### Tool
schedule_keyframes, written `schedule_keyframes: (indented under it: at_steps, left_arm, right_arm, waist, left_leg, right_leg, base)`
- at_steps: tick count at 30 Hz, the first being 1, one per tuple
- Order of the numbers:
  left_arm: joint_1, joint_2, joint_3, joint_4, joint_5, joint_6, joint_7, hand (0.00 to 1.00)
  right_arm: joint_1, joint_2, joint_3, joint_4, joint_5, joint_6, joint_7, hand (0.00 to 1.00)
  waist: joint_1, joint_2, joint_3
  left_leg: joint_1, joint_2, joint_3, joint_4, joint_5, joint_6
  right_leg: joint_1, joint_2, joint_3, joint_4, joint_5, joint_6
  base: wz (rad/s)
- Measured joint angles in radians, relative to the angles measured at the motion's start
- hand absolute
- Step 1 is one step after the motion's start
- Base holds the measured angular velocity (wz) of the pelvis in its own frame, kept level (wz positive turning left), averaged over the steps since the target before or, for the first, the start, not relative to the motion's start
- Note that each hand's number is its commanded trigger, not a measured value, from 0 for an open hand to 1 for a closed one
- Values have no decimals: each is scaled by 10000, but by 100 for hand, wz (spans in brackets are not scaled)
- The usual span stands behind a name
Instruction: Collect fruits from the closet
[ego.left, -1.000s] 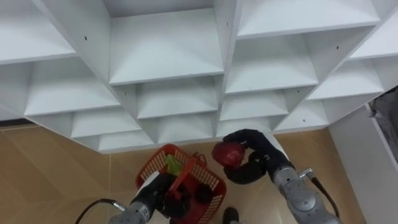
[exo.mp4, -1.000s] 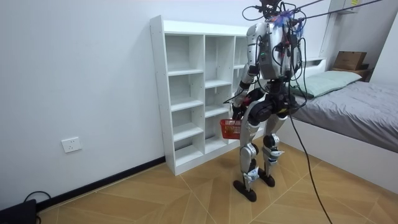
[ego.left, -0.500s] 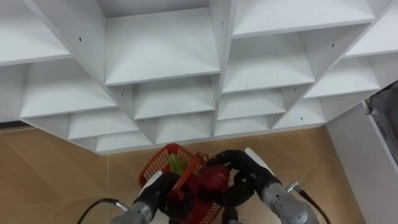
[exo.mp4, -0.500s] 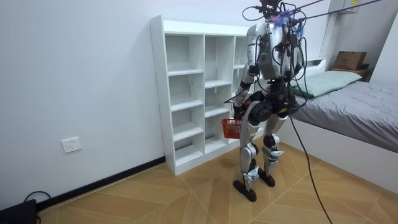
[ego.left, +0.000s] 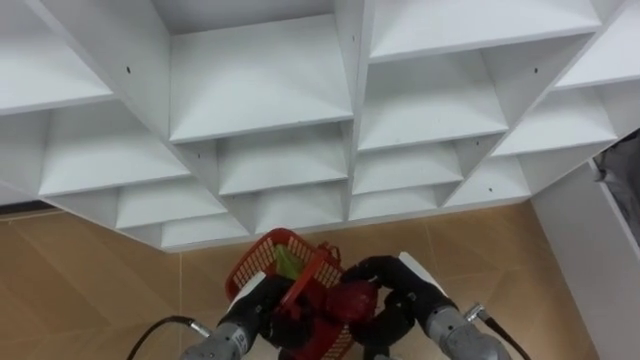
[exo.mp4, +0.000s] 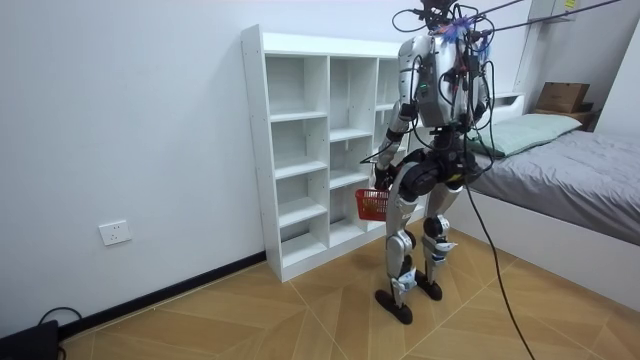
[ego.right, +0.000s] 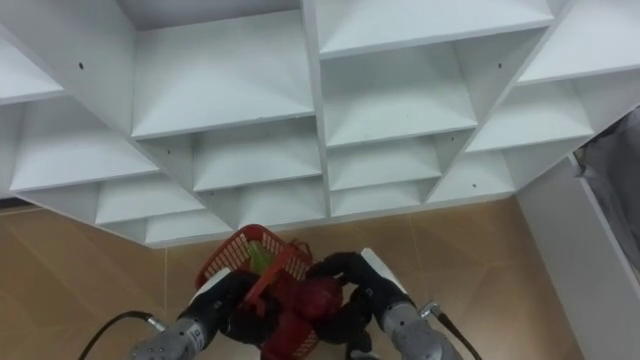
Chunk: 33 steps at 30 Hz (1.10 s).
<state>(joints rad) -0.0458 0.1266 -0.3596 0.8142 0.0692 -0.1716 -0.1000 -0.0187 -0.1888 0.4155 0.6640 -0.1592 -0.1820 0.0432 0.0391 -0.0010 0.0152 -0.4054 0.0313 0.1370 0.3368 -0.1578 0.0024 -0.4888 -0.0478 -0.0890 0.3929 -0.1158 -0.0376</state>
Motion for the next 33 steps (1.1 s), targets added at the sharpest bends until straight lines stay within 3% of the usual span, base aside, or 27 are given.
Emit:
schedule_keyframes:
  at_steps: [3, 4, 6, 7, 8, 9, 20, 24, 33]
  left_arm:
    - [36, -7, 2, 3, 1, 0, 0, 100]
    - [37, -11, 2, 3, 1, 0, 0, 100]
    - [39, -16, 0, 6, 1, 0, 9, 100]
    - [40, -18, 0, 8, 1, 0, 13, 100]
    - [41, -26, -1, 8, -1, 1, 19, 100]
    - [40, -38, -2, 8, -1, 1, 27, 100]
    - [-5, -132, -18, 113, -9, 4, 93, 100]
    - [-3, -206, -69, 226, -6, 11, 83, 100]
    - [-114, -276, -88, 353, -306, 9, 18, 100]
  right_arm:
    - [12, 3, -1, 4, -43, 4, -18, 100]
    - [12, 4, 4, 4, -87, 4, -19, 78]
    - [7, 7, 4, 4, -419, 16, 20, 73]
    - [6, 7, 5, 4, -486, 23, 32, 62]
    - [7, 12, 7, 4, -566, 51, 33, 15]
    - [6, 15, 6, 5, -639, 89, 33, 0]
    - [-5, 33, -3, 10, -1212, 91, 47, 0]
    - [-8, 94, -9, 40, -1211, 93, 146, 0]
    - [-55, 325, -31, 249, -1201, 94, 450, 0]
  waist:
    - [-25, -4, 3]
    - [-23, -7, 5]
    - [-31, -13, 8]
    - [-31, -14, 9]
    - [-29, -14, 9]
    - [-30, -14, 10]
    - [-36, -70, 57]
    - [-36, -135, 134]
    - [-50, -132, 129]
  left_leg:
    - [-1, -17, -5, -3, 2, 4]
    - [-1, -18, -6, -12, 2, 5]
    - [-11, -17, -11, -51, 1, 5]
    - [-12, -17, -11, -67, 1, 5]
    - [-13, -17, -11, -89, 1, 6]
    - [-16, -16, -11, -108, 0, 7]
    - [-23, -31, -14, -188, -11, 21]
    - [-57, -29, -12, -178, -11, 20]
    - [-199, -32, -10, -149, -10, 21]
  right_leg:
    - [-1, -8, 1, -33, -9, 15]
    - [-1, -8, 1, -45, -10, 17]
    - [-1, -8, -22, -106, -9, 18]
    - [-1, -7, -24, -119, -9, 18]
    - [-2, -4, -28, -147, -11, 20]
    - [-2, -1, -33, -154, -14, 24]
    - [-14, -15, -42, -171, -42, 57]
    - [-65, -13, -39, -180, -56, 47]
    - [-192, -20, -43, -128, -56, 45]
  base:
    - [0]
    - [0]
    - [0]
    - [0]
    - [0]
    - [0]
    - [0]
    - [0]
    - [0]
